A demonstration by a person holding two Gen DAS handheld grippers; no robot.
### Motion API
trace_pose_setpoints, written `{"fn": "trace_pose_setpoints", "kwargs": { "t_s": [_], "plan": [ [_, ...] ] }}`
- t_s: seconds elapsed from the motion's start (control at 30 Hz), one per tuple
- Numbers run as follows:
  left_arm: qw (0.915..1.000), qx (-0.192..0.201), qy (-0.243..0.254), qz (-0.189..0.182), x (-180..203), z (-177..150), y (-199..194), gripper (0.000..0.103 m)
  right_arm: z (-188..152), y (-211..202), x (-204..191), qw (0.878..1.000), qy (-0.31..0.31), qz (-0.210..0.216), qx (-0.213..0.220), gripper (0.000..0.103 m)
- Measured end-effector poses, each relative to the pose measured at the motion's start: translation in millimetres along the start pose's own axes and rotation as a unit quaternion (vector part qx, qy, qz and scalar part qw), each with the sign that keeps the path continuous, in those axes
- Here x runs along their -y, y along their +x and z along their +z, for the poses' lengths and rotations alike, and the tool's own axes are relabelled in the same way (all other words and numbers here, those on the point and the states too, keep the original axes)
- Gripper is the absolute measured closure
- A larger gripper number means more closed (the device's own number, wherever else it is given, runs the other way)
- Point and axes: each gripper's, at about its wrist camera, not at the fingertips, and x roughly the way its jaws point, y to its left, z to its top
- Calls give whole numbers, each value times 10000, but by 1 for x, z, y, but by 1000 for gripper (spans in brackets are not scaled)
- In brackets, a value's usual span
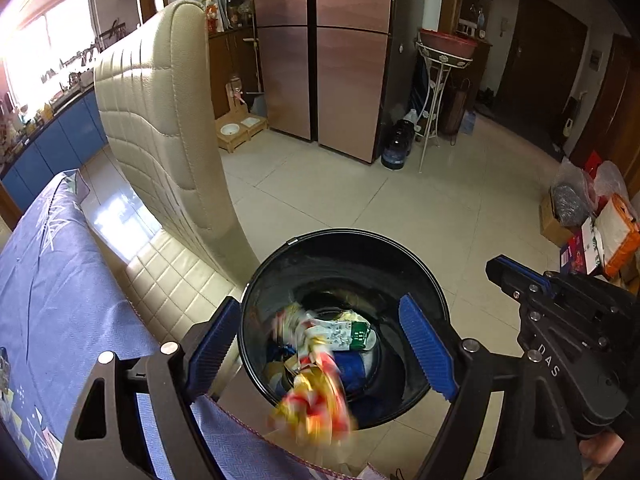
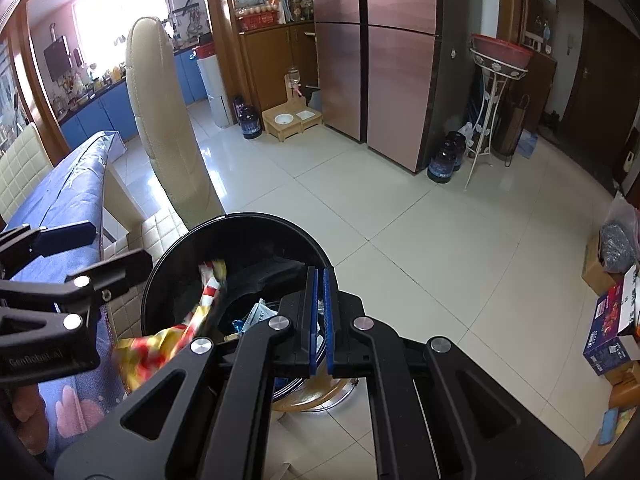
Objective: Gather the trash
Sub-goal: 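Open the right tool to drop the cup while the left tool opens dropping the wrapper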
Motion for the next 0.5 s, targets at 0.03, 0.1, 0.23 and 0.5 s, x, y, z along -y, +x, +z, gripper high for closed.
{"fn": "trace_pose_setpoints", "kwargs": {
  "t_s": [0.03,0.1,0.23,0.5],
  "plan": [
    [10000,-22,-11,-10,0,0,0,23,0,0,-1,10000,-6,5,0,98],
    [9999,-54,-60,-60,-2,-1,0,23,0,0,0,10000,-18,16,0,98],
    [10000,-5,-39,-26,-3,-3,-2,23,2,-1,-3,10000,-65,29,5,98],
    [10000,54,-63,-33,-7,-7,-12,23,2,-7,-10,9999,-146,36,42,98]
  ]
}}
